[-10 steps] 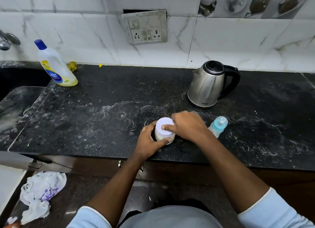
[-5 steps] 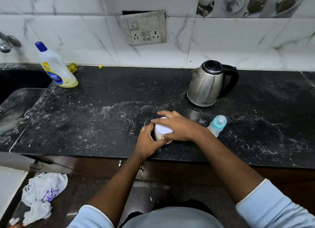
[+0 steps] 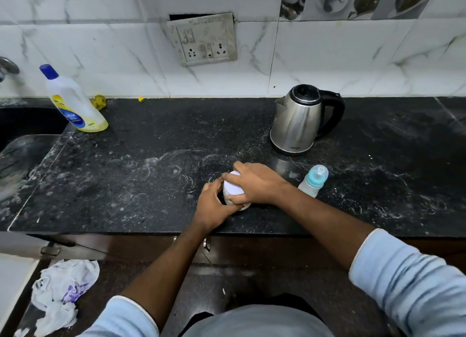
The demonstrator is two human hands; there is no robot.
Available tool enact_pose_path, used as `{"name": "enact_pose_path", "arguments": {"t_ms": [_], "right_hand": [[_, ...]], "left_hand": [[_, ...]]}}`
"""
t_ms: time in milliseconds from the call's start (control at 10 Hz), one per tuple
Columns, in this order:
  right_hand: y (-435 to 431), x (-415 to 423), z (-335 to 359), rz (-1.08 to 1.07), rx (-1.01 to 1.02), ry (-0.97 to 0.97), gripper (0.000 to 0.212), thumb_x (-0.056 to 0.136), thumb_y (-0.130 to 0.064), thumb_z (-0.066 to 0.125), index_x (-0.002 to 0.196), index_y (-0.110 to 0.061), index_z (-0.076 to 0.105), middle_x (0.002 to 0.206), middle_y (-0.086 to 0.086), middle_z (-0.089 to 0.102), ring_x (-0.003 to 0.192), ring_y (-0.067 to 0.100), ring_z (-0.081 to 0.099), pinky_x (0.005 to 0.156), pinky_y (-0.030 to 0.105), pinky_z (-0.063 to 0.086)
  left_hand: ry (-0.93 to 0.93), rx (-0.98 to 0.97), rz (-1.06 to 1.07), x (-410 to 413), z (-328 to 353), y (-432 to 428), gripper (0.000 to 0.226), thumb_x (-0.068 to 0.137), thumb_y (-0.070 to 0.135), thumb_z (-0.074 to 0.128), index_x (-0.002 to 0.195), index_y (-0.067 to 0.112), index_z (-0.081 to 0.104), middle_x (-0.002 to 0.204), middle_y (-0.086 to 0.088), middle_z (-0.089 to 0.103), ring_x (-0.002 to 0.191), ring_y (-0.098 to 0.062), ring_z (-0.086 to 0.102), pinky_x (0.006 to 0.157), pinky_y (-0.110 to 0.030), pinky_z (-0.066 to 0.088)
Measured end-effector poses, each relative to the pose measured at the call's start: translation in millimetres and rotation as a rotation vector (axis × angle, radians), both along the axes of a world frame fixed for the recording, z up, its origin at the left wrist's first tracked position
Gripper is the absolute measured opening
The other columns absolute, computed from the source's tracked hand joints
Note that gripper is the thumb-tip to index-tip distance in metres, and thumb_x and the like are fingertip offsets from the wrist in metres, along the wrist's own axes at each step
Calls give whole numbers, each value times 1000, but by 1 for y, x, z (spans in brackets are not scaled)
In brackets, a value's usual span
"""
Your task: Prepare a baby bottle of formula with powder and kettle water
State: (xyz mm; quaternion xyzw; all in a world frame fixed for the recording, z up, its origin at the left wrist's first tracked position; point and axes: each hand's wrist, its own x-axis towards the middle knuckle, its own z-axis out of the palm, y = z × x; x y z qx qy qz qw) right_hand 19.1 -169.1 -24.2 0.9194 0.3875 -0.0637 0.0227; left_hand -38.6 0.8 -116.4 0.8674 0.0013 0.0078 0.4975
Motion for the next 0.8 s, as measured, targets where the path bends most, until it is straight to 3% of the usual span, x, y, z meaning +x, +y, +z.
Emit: {"name": "enact_pose_path", "arguments": {"t_ms": [100, 200, 400, 600, 700, 800], "right_hand": [[2, -5, -2, -50, 14, 8, 63, 91, -61, 57, 143, -27, 51, 121, 14, 55, 92, 37, 66, 71, 39, 48], [5, -12, -6, -122, 50, -7, 65, 92, -59, 58, 146, -23, 49, 130, 19, 52, 96, 39, 67, 75, 42, 51], [9, -18, -11, -182, 93, -16, 68, 92, -57, 58, 148, -21, 48, 135, 19, 49, 99, 40, 65, 80, 45, 54], [0, -21, -19, -221, 168, 48, 74, 96, -69, 49, 157, -30, 35, 146, 12, 43, 117, 36, 58, 86, 46, 52], [-8, -26, -15, -217, 212, 55, 78, 96, -73, 42, 162, -39, 19, 160, 11, 32, 122, 38, 55, 89, 47, 51], [-16, -29, -9, -211, 218, 2, 78, 97, -71, 42, 162, -37, 18, 166, 11, 25, 124, 39, 54, 93, 50, 50]], "left_hand": [[-8, 11, 13, -2, 3, -4, 83, 65, 39, 95, 139, 26, 61, 109, 24, 60, 116, -14, 52, 95, -28, 50], [-14, 0, 37, -4, 1, -6, 89, 57, 55, 85, 139, 28, 62, 110, 15, 64, 113, -13, 50, 93, -27, 50], [12, -8, 51, -5, 2, -8, 83, 60, 53, 85, 138, 35, 61, 110, 10, 69, 112, -7, 47, 96, -33, 53], [17, -33, -9, -11, 10, -10, 69, 69, 49, 83, 132, 53, 54, 117, 21, 69, 116, -14, 57, 98, -44, 54], [34, -44, -47, -12, 18, -10, 74, 75, 42, 87, 140, 51, 52, 124, 19, 71, 118, -9, 64, 102, -44, 55], [58, -83, -41, -15, 14, -4, 117, 66, 57, 90, 163, 30, 32, 155, 9, 55, 141, -8, 52, 119, -40, 44]]}}
